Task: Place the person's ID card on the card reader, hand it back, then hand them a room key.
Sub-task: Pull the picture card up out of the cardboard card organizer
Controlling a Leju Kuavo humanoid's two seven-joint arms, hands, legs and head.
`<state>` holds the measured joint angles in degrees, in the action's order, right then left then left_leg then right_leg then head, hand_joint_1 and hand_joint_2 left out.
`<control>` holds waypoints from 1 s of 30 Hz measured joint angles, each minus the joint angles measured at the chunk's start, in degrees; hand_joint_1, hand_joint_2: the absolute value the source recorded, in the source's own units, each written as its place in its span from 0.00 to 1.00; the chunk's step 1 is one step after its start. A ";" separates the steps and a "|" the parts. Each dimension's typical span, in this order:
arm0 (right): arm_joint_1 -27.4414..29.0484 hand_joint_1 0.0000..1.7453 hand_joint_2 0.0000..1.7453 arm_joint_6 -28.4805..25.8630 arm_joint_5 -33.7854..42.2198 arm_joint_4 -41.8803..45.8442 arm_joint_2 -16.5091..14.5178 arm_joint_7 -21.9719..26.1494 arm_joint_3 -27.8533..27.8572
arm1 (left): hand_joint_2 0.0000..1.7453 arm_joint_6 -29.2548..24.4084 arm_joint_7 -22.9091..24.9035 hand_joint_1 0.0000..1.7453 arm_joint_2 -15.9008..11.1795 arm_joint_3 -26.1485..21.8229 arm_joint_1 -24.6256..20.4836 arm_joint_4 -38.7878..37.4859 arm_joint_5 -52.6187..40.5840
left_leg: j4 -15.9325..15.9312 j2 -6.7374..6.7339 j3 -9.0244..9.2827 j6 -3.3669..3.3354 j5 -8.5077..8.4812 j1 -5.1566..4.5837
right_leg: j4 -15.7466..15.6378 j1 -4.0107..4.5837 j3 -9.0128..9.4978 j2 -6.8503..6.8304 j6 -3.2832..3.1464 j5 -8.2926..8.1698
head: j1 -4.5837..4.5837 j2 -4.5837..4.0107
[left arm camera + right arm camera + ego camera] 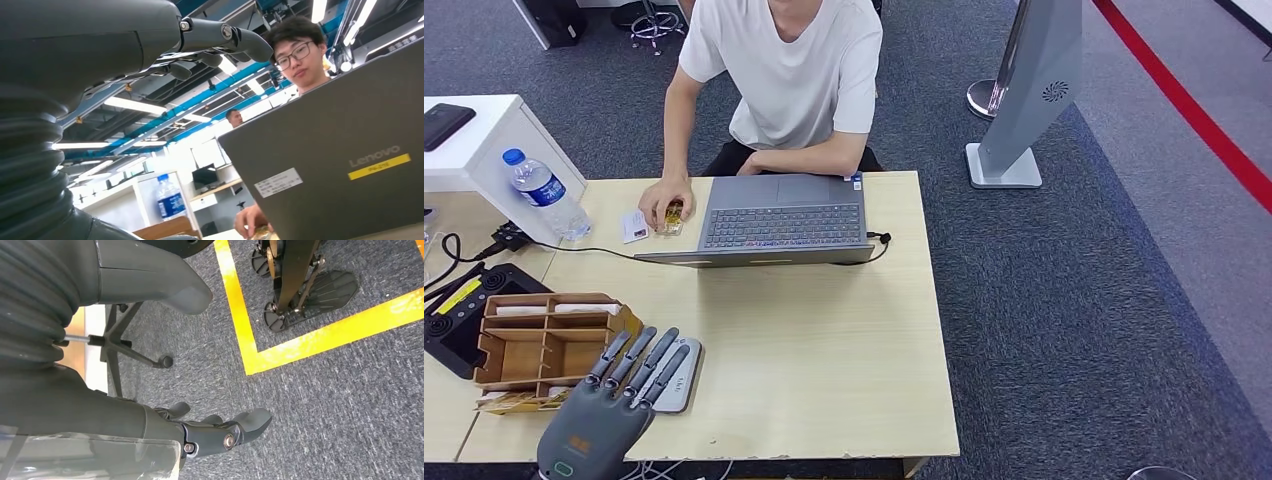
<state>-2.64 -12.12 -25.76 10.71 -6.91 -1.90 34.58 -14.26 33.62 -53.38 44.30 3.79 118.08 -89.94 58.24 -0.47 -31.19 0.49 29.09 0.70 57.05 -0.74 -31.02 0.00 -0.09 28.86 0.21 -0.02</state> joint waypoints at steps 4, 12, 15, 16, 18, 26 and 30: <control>0.00 0.00 1.00 -0.01 0.01 0.00 0.00 0.00 0.20 | 1.00 1.10 2.39 0.00 -2.68 2.79 -1.35 2.21 0.00 | 0.00 0.00 0.00 0.00 0.00 -0.01 | 0.00 0.00 0.00 -0.01 0.00 0.00 | 0.01 0.00; 0.00 0.00 1.00 -0.09 0.01 0.01 -0.01 0.00 0.22 | 1.00 1.64 3.14 0.00 -4.65 4.94 -2.32 4.01 0.00 | 0.00 0.01 0.00 0.00 0.00 0.00 | 0.00 0.00 0.00 -0.01 0.00 0.00 | 0.00 0.00; 0.00 0.00 1.00 -0.21 0.02 0.02 0.00 0.00 0.32 | 1.00 3.80 4.84 0.00 -5.56 6.29 -2.97 4.99 0.00 | 0.00 0.01 0.00 0.00 0.00 0.00 | 0.00 0.00 0.01 -0.01 0.00 0.00 | -0.01 0.00; 0.00 0.00 1.00 -0.24 0.03 0.01 0.00 0.00 0.43 | 1.00 4.78 5.39 0.00 -5.98 6.75 -3.05 5.48 0.00 | 0.00 0.00 -0.01 0.00 0.00 0.00 | 0.00 0.00 0.01 -0.01 0.00 0.00 | -0.02 0.00; 0.02 0.00 1.00 -0.25 0.02 0.01 0.00 0.00 0.74 | 1.00 6.66 5.99 0.00 -6.72 7.09 -2.42 6.47 -0.01 | 0.00 -0.01 -0.01 0.00 0.00 0.00 | 0.00 0.00 0.01 0.00 0.00 0.00 | -0.02 0.00; 0.02 0.00 1.00 0.01 -0.61 0.01 0.00 0.00 1.53 | 1.00 9.81 6.35 0.00 -7.46 0.46 7.82 8.25 -0.03 | -0.01 0.01 -0.04 0.00 0.01 0.00 | 0.00 0.00 -0.03 -0.02 0.00 0.03 | 0.04 0.00; 0.06 0.00 1.00 0.00 -1.27 0.02 0.00 -0.01 1.61 | 1.00 9.50 6.35 0.00 -5.96 -3.90 13.02 8.21 -0.04 | -0.01 0.01 -0.04 0.00 0.01 -0.01 | 0.00 0.00 -0.01 -0.02 0.00 0.03 | 0.02 0.00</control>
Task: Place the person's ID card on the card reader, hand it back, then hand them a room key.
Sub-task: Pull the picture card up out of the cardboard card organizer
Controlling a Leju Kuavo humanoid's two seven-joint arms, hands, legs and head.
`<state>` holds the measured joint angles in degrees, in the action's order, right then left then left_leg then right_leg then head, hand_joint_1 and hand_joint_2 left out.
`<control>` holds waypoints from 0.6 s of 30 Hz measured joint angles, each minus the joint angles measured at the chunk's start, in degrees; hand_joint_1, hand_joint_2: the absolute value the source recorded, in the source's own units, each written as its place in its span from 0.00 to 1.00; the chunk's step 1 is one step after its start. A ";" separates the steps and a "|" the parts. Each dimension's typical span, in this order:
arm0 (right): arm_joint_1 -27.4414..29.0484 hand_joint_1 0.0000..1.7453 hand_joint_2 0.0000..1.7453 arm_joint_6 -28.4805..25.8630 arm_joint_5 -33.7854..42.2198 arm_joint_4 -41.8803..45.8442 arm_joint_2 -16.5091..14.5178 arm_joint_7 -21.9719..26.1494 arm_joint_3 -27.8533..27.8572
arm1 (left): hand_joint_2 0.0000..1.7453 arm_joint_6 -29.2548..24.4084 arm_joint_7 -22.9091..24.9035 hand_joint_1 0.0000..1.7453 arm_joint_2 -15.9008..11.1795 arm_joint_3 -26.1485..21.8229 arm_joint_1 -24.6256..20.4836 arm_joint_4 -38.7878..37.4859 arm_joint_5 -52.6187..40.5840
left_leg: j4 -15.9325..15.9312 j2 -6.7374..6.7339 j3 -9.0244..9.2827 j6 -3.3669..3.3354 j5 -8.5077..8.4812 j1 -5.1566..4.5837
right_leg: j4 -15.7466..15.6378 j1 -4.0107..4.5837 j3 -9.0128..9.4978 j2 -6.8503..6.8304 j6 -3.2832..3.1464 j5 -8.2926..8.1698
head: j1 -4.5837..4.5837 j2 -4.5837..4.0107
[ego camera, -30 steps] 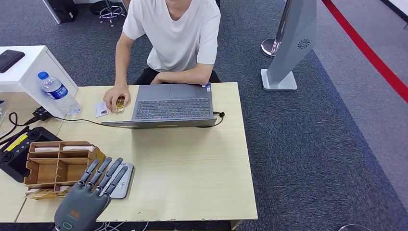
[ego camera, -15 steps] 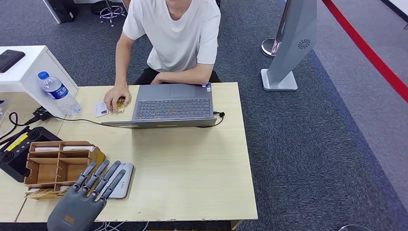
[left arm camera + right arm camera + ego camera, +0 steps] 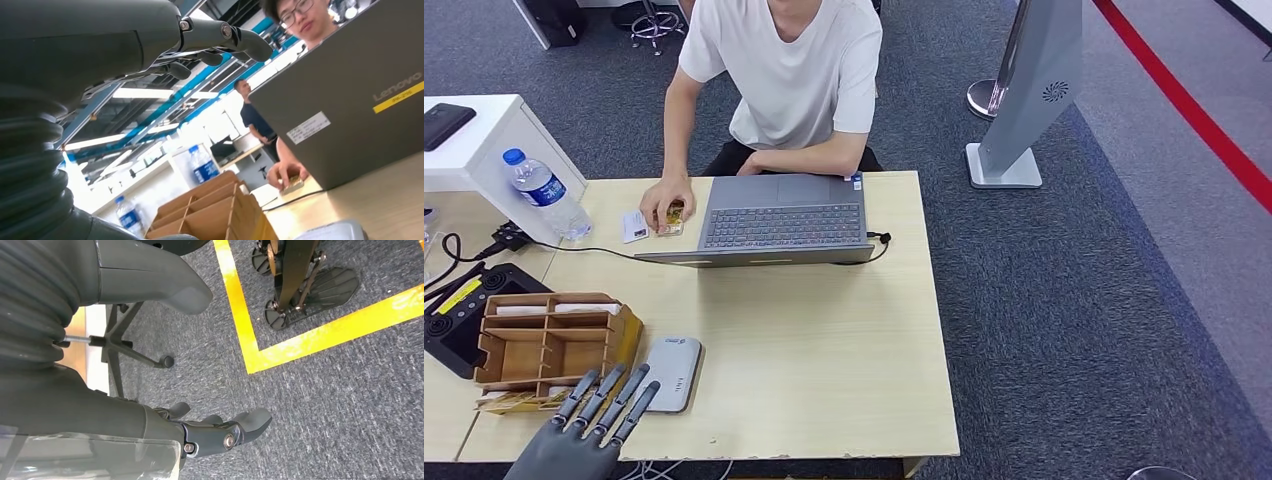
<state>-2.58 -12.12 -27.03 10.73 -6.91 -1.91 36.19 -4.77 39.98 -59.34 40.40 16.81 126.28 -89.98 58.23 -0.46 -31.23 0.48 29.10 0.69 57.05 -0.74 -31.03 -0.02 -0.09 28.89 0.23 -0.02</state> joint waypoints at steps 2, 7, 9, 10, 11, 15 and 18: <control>0.00 0.00 1.00 0.01 -0.31 0.01 0.00 -0.08 0.02 | 1.00 -0.22 0.00 0.00 1.44 -2.05 2.55 -0.23 0.01 | 0.00 0.00 0.00 0.00 0.00 0.00 | 0.00 0.00 0.01 0.00 0.00 0.00 | -0.01 0.00; 0.01 0.00 1.00 0.01 -0.94 0.01 0.00 -0.25 0.07 | 1.00 -1.53 0.00 0.00 5.60 -6.80 8.37 -1.72 0.02 | 0.00 0.02 0.00 0.00 0.00 -0.01 | -0.01 -0.01 0.01 -0.02 0.00 0.00 | 0.02 0.00; 0.00 0.00 1.00 0.01 -1.05 0.01 0.00 -0.25 0.07 | 1.00 -1.78 0.00 0.00 6.75 -8.17 9.73 -2.25 0.02 | 0.01 0.07 -0.01 -0.01 0.00 -0.01 | -0.01 -0.01 0.03 -0.06 0.02 0.01 | 0.01 0.00; -0.01 0.00 1.00 0.01 -1.10 0.01 0.00 -0.25 0.07 | 1.00 -1.88 0.00 0.00 7.29 -8.76 10.32 -2.49 0.02 | 0.00 0.08 -0.01 -0.01 0.01 -0.01 | -0.01 -0.01 0.04 -0.07 0.02 0.01 | 0.01 0.00; -0.01 0.00 1.00 0.01 -1.15 0.01 0.00 -0.25 0.07 | 1.00 -2.04 0.00 0.00 7.83 -9.31 10.95 -2.71 0.02 | 0.00 0.08 0.00 -0.01 0.01 -0.01 | -0.01 -0.01 0.04 -0.07 0.02 0.02 | 0.01 0.00; 0.00 0.00 1.00 0.09 -1.54 0.01 0.00 -0.19 0.07 | 1.00 -3.47 0.00 0.00 10.28 -11.78 13.49 -3.74 0.02 | 0.00 0.09 0.01 -0.01 0.01 -0.01 | -0.01 -0.01 0.04 -0.07 0.02 0.02 | 0.00 0.00; -0.02 0.00 1.00 0.28 -2.01 0.01 0.00 -0.02 0.07 | 1.00 -4.97 0.00 0.00 12.12 -13.76 14.83 -4.93 0.04 | 0.00 0.10 0.00 -0.01 0.01 0.00 | -0.01 -0.01 0.06 -0.09 0.02 0.02 | -0.01 0.00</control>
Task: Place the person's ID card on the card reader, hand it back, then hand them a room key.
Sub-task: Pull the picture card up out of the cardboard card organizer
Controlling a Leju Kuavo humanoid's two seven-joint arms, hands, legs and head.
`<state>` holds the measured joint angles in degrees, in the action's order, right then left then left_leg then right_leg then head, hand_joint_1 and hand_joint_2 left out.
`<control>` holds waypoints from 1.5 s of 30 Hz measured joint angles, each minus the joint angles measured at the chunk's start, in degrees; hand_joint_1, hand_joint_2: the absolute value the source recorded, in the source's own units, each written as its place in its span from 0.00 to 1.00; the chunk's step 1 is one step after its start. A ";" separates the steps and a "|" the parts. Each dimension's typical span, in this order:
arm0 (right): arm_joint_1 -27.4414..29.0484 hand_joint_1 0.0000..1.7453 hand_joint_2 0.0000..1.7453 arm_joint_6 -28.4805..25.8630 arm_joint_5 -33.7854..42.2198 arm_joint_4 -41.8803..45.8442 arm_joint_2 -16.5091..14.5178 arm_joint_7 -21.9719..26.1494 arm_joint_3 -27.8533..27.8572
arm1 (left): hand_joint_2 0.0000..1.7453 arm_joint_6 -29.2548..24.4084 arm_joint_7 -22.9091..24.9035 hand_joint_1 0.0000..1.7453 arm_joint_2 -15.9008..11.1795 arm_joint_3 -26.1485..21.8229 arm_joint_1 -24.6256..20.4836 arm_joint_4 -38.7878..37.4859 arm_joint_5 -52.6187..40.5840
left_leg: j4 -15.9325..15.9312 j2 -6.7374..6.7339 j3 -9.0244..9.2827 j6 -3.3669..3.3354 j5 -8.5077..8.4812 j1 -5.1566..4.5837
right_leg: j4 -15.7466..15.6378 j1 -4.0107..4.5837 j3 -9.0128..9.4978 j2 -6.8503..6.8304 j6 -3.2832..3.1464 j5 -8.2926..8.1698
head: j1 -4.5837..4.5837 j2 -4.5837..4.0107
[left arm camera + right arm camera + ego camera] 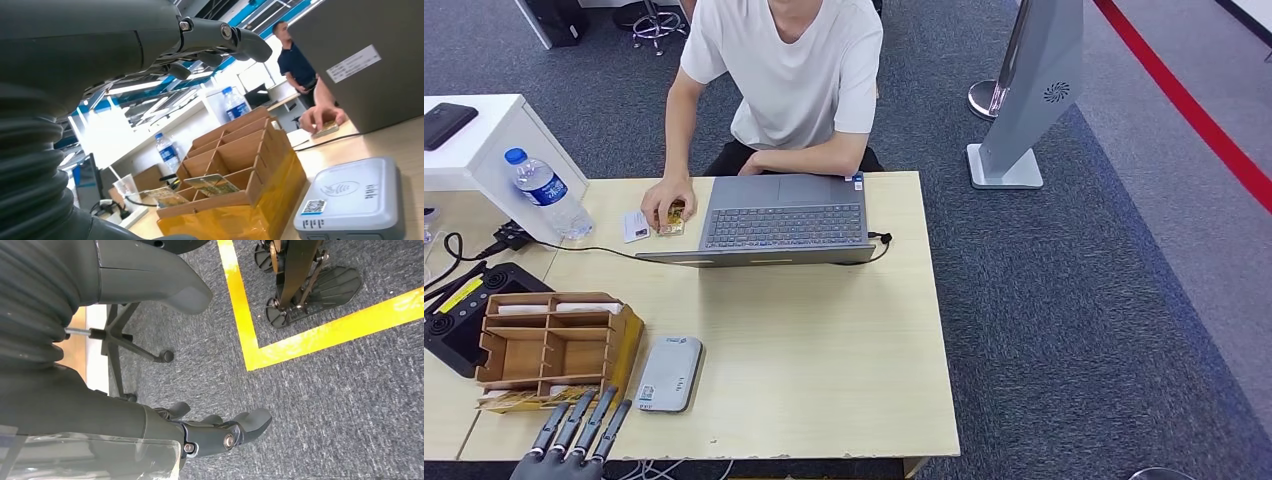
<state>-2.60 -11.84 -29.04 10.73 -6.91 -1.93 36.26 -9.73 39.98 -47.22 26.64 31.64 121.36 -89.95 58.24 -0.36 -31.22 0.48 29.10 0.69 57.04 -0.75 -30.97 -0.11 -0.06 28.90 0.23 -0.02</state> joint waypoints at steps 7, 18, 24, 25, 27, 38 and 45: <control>-0.01 0.00 1.00 0.15 -1.40 0.00 0.00 -0.10 0.00 | 1.00 -4.70 0.00 0.00 4.09 -5.02 2.70 -4.57 0.03 | 0.00 0.00 0.00 0.00 0.00 0.00 | 0.00 0.00 0.01 0.00 0.00 0.00 | 0.01 0.00; -0.01 0.00 1.00 0.56 -3.22 0.00 0.00 -0.34 0.00 | 1.00 -11.04 0.00 0.00 9.20 -12.17 4.49 -13.51 0.05 | 0.00 0.01 0.00 0.00 0.00 0.00 | 0.00 0.00 0.03 -0.01 0.01 0.01 | -0.01 0.00; -0.01 0.00 1.00 0.75 -3.68 0.00 0.00 -0.46 0.00 | 1.00 -13.01 -1.61 0.00 11.90 -15.47 5.07 -17.26 0.05 | 0.00 0.01 -0.01 0.00 0.00 0.00 | 0.00 0.00 0.03 -0.01 0.01 0.01 | -0.01 0.00; -0.01 0.00 1.00 0.76 -3.79 0.00 0.00 -0.49 0.00 | 1.00 -13.20 -1.88 0.00 12.32 -16.03 5.13 -17.78 0.05 | 0.00 0.01 -0.01 0.00 0.00 0.00 | 0.00 0.00 0.03 -0.02 0.01 0.01 | -0.01 0.00; -0.02 0.00 1.00 0.75 -3.90 0.00 0.00 -0.56 0.00 | 1.00 -13.37 -2.14 0.00 12.95 -16.90 5.22 -18.56 0.05 | 0.00 0.02 -0.02 0.00 0.00 0.00 | 0.00 0.00 0.03 -0.03 0.01 0.02 | -0.01 0.00; -0.02 0.00 1.00 0.79 -4.04 0.00 0.00 -0.83 0.00 | 1.00 -14.08 -3.36 0.00 14.65 -18.64 5.27 -20.63 0.05 | 0.00 0.03 -0.01 0.00 0.00 0.00 | 0.00 0.00 0.03 -0.05 0.01 0.02 | -0.01 0.00; -0.03 0.00 1.00 1.02 -4.67 0.00 0.00 -0.84 0.00 | 1.00 -16.06 -6.32 0.00 16.27 -20.80 4.92 -23.03 0.05 | 0.00 0.03 -0.01 0.00 0.00 0.00 | 0.00 0.00 0.02 -0.05 0.01 0.02 | 0.00 0.00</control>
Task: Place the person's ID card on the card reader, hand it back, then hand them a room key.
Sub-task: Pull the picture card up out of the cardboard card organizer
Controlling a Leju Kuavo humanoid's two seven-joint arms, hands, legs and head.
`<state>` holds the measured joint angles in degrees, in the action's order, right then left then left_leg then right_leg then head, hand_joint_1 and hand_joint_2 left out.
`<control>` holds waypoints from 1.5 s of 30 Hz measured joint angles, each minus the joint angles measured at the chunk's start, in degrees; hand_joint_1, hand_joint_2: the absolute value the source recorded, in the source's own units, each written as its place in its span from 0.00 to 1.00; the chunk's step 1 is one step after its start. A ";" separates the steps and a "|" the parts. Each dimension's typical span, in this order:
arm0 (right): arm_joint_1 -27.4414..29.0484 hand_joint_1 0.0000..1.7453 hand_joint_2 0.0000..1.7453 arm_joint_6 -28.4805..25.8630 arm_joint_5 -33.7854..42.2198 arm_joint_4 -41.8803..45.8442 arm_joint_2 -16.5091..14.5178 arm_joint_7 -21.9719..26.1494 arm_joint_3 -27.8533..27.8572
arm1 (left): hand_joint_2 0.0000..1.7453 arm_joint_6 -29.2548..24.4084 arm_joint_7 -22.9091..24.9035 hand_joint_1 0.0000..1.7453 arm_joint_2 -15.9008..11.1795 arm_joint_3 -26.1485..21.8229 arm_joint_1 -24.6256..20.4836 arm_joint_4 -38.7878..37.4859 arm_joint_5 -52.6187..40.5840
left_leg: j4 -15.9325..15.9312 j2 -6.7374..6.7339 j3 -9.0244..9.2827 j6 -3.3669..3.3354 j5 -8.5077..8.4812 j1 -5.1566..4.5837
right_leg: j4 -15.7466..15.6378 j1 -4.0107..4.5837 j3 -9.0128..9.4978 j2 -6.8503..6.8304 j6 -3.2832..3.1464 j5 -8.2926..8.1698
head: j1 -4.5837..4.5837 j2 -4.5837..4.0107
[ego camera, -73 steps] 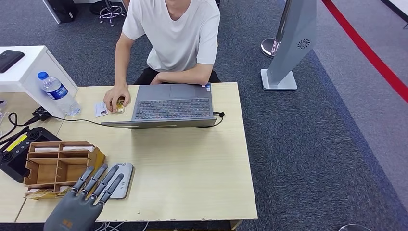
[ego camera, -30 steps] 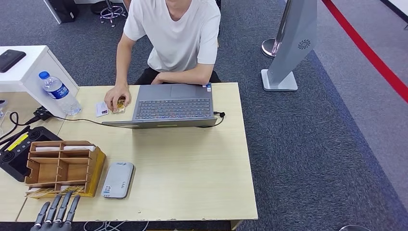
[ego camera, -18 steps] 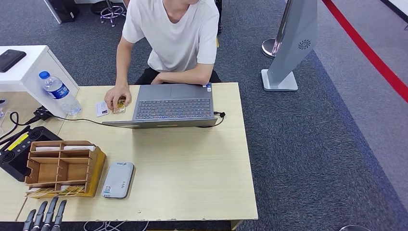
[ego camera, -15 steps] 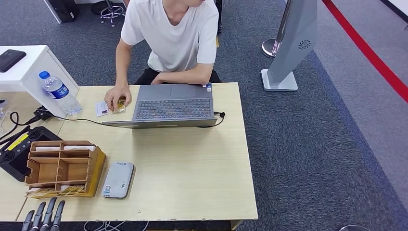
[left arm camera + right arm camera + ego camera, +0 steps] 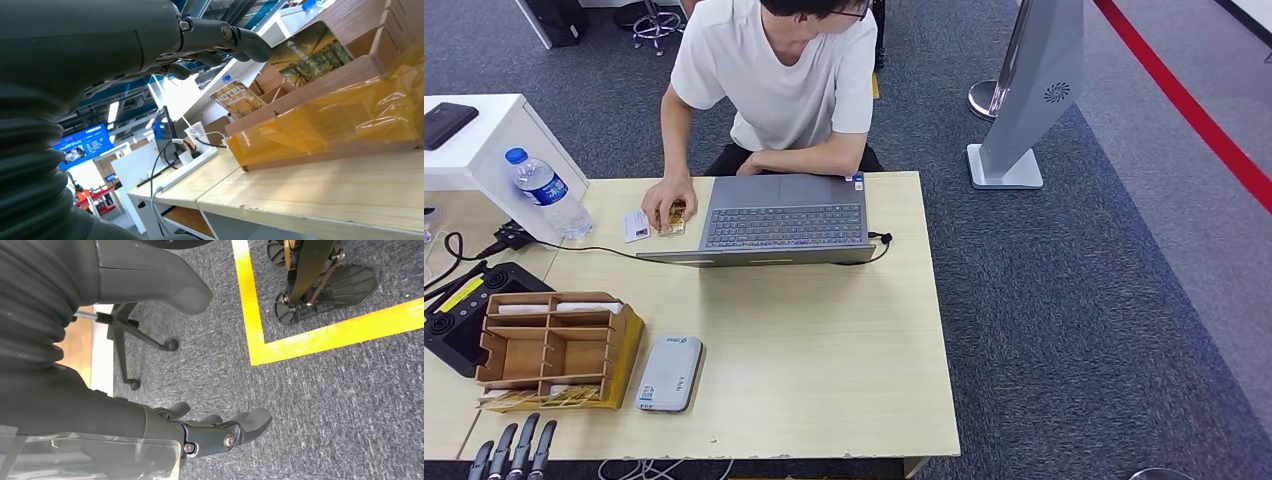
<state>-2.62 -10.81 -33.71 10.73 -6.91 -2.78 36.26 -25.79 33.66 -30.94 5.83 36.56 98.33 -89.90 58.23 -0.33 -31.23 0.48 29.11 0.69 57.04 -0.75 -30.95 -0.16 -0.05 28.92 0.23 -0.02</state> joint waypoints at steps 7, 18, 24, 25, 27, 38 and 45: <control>-0.06 0.00 1.00 0.01 -0.75 0.00 0.00 -0.03 0.00 | 1.00 0.18 2.47 0.00 -0.53 0.03 -1.31 -0.27 0.00 | 0.00 0.02 0.01 0.00 0.00 0.00 | 0.00 0.00 0.01 -0.04 0.00 0.00 | 0.01 0.00; -0.23 0.00 1.00 0.17 -1.48 0.00 0.00 -0.09 0.00 | 1.00 0.11 4.31 0.00 -3.14 2.32 -4.84 -0.67 -0.02 | 0.00 0.06 0.01 0.00 -0.01 0.00 | 0.00 0.00 0.01 -0.10 0.00 0.00 | 0.00 0.00; -0.24 0.00 1.00 0.26 -1.48 0.00 0.00 -0.09 0.00 | 1.00 0.11 4.42 0.00 -3.87 3.24 -5.48 -0.80 -0.02 | 0.00 0.08 0.00 0.00 0.00 0.00 | 0.00 0.00 0.00 -0.10 0.00 0.00 | 0.00 0.00; -0.24 0.00 1.00 0.26 -1.48 0.00 0.00 -0.09 0.00 | 1.00 0.11 4.42 0.00 -3.91 3.33 -5.55 -0.81 -0.02 | 0.00 0.08 0.00 0.00 0.00 0.00 | 0.00 0.00 0.00 -0.10 0.00 0.00 | -0.01 0.00; -0.24 0.00 1.00 0.26 -1.48 0.00 0.00 -0.09 0.00 | 1.00 0.11 4.42 0.00 -3.92 3.51 -5.66 -0.82 -0.02 | 0.00 0.07 0.00 0.00 0.00 0.00 | 0.00 0.00 0.00 -0.10 0.00 0.00 | -0.01 0.00; -0.25 0.00 1.00 0.28 -1.64 0.00 0.00 -0.09 0.00 | 1.00 0.25 5.30 0.00 -4.92 4.89 -6.71 -0.82 -0.02 | 0.00 0.07 0.01 0.00 -0.01 0.00 | 0.00 0.00 0.00 -0.10 0.00 0.00 | 0.01 0.00; -0.27 0.00 1.00 1.01 -1.72 0.00 0.07 -0.14 0.00 | 1.00 1.46 5.91 0.00 -5.45 7.90 -9.88 -1.18 -0.02 | 0.01 0.14 -0.01 0.00 -0.01 0.00 | 0.00 0.00 0.01 -0.17 0.00 0.00 | 0.00 0.00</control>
<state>-2.89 -9.81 -35.43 10.73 -6.84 -2.91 36.26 -24.33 39.57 -36.40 13.73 26.68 97.15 -89.92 58.25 -0.19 -31.23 0.48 29.10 0.69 57.03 -0.75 -30.94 -0.33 -0.05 28.92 0.23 -0.02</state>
